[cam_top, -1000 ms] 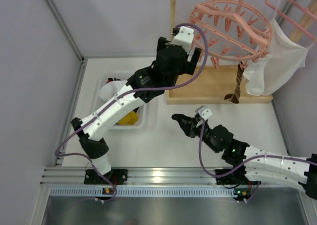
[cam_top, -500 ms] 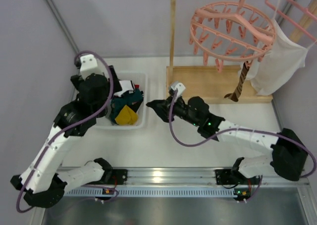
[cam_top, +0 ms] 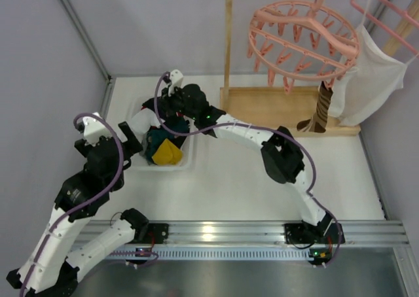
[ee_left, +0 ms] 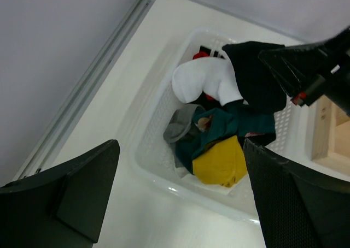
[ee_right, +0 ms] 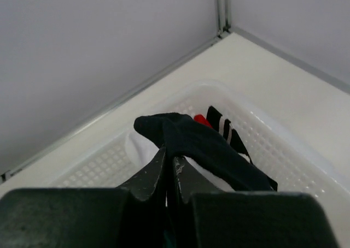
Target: Remove the socks clipped to the hanger
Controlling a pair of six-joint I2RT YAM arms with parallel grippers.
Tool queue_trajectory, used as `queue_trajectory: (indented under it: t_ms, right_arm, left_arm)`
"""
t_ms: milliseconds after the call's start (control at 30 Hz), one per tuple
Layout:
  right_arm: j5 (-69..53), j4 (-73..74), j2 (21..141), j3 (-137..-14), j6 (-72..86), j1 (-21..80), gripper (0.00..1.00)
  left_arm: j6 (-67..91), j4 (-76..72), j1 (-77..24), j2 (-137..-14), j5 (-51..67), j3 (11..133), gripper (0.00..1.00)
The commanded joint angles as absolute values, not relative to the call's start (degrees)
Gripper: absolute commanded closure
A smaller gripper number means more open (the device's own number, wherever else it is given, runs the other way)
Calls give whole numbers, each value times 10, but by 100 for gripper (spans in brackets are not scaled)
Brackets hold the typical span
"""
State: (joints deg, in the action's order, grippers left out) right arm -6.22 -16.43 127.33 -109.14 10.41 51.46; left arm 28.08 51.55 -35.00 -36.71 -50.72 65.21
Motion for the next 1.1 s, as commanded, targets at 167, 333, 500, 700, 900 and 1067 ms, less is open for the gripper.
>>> queue_trajectory:
  t_ms: [167, 333, 500, 700, 900, 1067]
  right_arm:
    - [-18, -21, 1454, -1274, 122, 509, 100]
    - [-11, -19, 1455, -1268, 128, 507, 100]
    - [-32, -46, 1419, -1238, 128, 504, 88]
    - [-46, -48, 1348, -1202, 113, 504, 58]
    - [-31, -62, 1260, -1122, 90, 497, 31]
    - [-24, -64, 1149, -1009, 69, 488, 15]
  left_arm:
    - [305, 495, -348, -347, -489, 587, 2]
    - [307, 490, -348, -323, -490, 573, 2]
    - [309, 489, -348, -297, -504, 570, 2]
    - [308, 486, -348, -294, -503, 568, 2]
    - [308, 485, -348, -293, -506, 566, 2]
    - [309, 485, -347, -291, -510, 566, 2]
